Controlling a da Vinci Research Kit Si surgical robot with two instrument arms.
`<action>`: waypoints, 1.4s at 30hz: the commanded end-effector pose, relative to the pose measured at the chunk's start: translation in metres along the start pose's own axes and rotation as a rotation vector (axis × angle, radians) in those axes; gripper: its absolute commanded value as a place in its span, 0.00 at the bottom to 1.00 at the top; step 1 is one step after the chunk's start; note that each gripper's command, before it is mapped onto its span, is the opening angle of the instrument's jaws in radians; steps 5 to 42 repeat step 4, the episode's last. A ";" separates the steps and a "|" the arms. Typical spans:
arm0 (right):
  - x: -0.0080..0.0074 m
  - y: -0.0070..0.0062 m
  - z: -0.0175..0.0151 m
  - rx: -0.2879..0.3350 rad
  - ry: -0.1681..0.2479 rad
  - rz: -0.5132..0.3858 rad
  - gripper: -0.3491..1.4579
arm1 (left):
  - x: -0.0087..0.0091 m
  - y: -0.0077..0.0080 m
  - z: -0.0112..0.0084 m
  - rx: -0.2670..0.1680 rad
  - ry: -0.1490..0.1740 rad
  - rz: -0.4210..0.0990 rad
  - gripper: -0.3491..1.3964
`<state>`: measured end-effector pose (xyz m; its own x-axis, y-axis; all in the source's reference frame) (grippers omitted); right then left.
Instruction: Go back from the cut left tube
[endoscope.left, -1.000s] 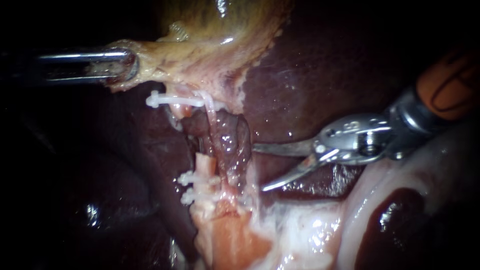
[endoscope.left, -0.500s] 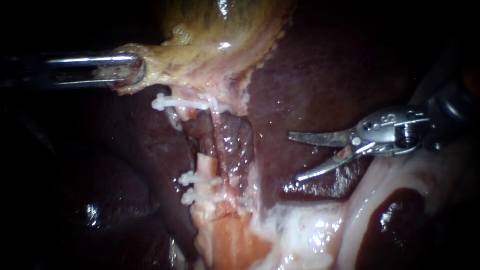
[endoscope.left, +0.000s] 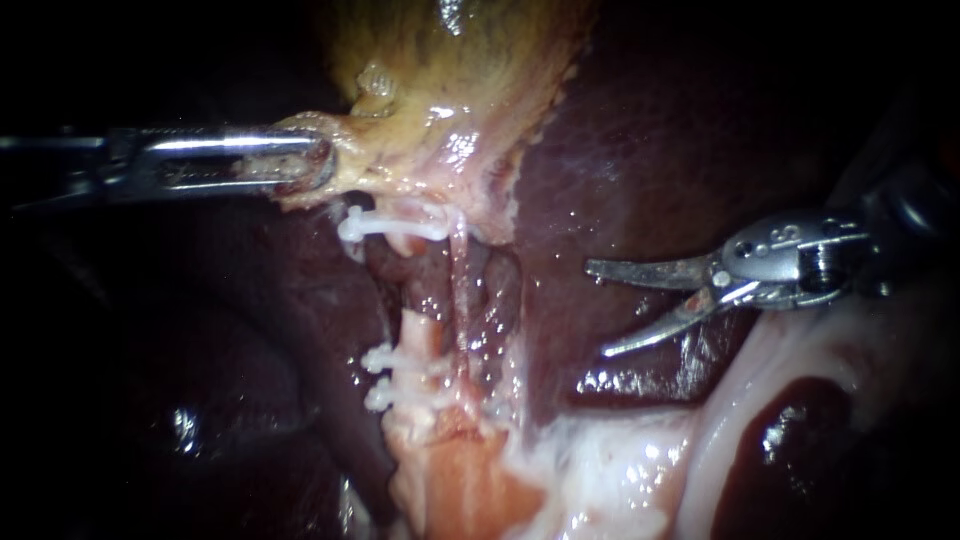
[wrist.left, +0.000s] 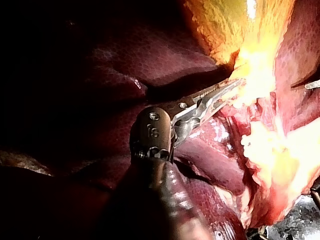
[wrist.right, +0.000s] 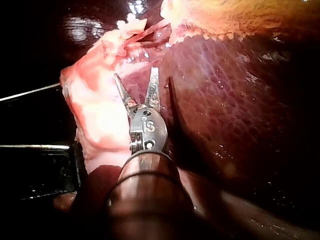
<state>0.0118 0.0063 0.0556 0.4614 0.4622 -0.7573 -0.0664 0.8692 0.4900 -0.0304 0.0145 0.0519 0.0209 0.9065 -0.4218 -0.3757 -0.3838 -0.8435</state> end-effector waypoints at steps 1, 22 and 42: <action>0.0000 0.0000 0.0001 0.000 0.000 0.000 0.99 | 0.0000 0.0000 0.0000 0.000 -0.001 0.000 0.00; 0.0005 0.0000 0.0010 0.017 0.000 0.002 0.98 | 0.0000 0.0000 -0.0001 0.000 -0.001 0.000 0.00; 0.0005 0.0000 0.0010 0.017 0.000 0.002 0.98 | 0.0000 0.0000 -0.0001 0.000 -0.001 0.000 0.00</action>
